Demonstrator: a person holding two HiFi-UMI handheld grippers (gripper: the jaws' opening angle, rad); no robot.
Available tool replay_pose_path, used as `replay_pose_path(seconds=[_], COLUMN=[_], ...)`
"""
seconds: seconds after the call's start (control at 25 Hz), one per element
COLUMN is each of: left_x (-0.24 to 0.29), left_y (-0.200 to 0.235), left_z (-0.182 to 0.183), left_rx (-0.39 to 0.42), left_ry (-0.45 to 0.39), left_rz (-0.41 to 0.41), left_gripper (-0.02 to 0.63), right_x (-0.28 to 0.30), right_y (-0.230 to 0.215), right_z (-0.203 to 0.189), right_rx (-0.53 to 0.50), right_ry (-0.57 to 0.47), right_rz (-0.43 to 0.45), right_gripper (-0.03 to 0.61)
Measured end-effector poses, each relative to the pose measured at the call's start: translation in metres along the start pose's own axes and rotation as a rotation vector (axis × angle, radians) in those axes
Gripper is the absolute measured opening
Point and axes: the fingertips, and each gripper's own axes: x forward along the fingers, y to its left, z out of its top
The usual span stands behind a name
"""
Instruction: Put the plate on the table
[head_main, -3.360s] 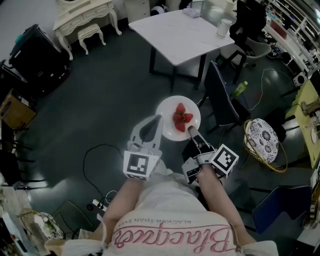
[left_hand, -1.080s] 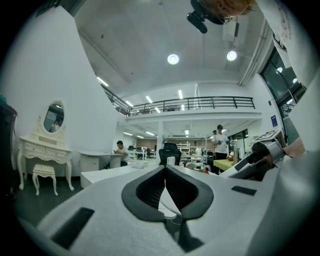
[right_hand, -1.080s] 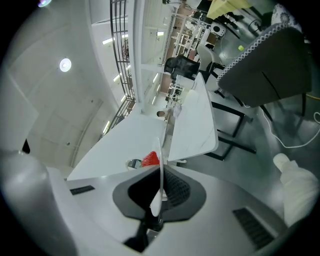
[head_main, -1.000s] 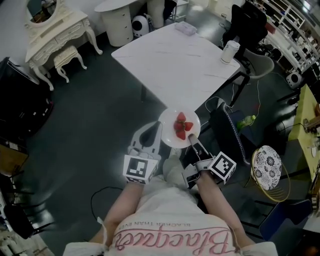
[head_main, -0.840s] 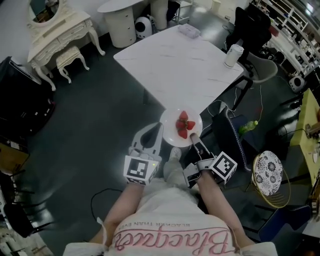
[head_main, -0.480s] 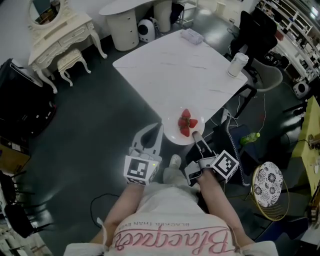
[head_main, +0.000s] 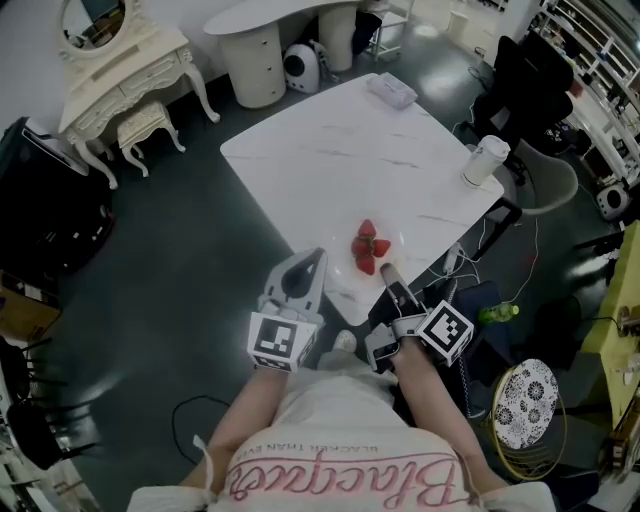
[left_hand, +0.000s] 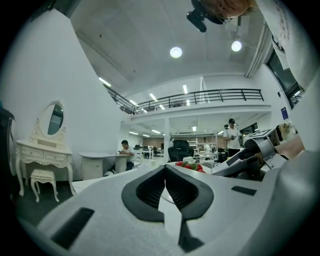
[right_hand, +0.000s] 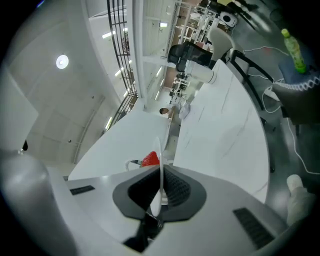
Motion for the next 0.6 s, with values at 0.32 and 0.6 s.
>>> replay_pose_path(seconds=[0.32,0.6], left_x=[0.066,0.103], left_y=[0.015,0.026], left_z=[-0.005,-0.015], left_rx=[0.004,0.01], left_ry=[0.024,0.057], left_rz=[0.027,0.024], left_gripper=[0.005,0.005], right_x=[0.048,0.082], right_y=[-0.012,-0.016], right_z=[0.046,0.07], right_rx=[-0.036,-0.056], right_ry=[0.071,0.113], right_rz=[-0.017,-0.024], right_gripper=[0.011,0.011])
